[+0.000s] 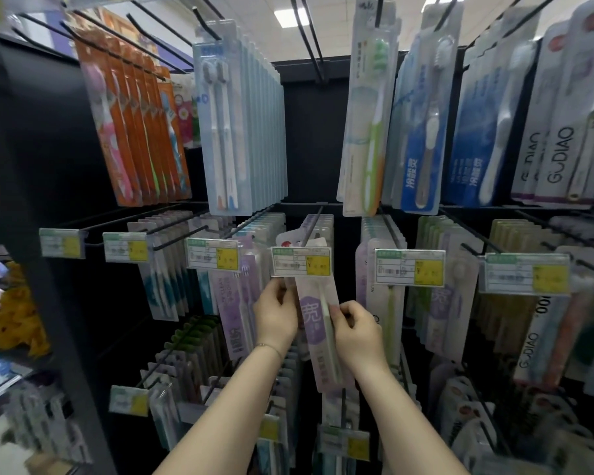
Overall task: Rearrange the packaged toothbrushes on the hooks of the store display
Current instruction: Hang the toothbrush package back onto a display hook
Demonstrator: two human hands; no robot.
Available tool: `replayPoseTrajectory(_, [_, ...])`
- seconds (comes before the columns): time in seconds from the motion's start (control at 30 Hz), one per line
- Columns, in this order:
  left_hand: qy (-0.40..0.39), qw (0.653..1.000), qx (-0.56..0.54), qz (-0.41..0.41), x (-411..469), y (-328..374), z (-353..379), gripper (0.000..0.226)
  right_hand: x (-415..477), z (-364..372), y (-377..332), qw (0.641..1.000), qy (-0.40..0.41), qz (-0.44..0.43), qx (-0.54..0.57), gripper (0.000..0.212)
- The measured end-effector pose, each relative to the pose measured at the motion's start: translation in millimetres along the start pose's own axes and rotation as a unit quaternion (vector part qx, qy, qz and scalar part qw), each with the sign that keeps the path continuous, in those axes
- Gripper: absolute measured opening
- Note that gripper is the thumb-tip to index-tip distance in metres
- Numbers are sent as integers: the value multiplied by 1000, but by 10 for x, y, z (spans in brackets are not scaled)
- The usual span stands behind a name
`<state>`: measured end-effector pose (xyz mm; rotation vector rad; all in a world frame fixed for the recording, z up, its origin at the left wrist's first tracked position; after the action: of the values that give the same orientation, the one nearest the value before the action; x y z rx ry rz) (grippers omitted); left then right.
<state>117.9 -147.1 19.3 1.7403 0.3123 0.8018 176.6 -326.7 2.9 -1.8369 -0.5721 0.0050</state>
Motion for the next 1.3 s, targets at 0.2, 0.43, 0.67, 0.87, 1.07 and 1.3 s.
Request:
replayPoseTrajectory(0.2, [88,985,148,20,-286,-64,-348,25,13,48,1,1000,13,-8,-8,23])
replayPoseTrajectory(0.43, [49,992,115,0,-488,-143,-589,26,59,170,66,1000,-9,24,-2,28])
replayPoseTrajectory(0.67, [-10,994,109,10,-727,-143,-577,21,-183,192,118,998,4,43,34,24])
replayPoseTrajectory(0.87, [-38,994,90,41,-850,54,-407,19,-464,313,-44,995,-57,-29,75,9])
replayPoseTrajectory(1.07, [-104,994,28,38,-978,150,-12,20,-690,20,-132,995,-51,-41,75,12])
replayPoseTrajectory(1.3, [-208,978,-32,4,-1158,189,716,17,-906,-646,166,998,27,3,63,12])
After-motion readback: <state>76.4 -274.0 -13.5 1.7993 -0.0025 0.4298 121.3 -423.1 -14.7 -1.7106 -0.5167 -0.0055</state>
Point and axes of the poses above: each hand's wrist, its own x-axis towards the middle knuckle, its own z-axis out of the palm, y = z × x, the point moved 10 cm from there along x, towards the middle knuckle, and after that the axes turned 9 degrees about -y, right-handed, at the moved point
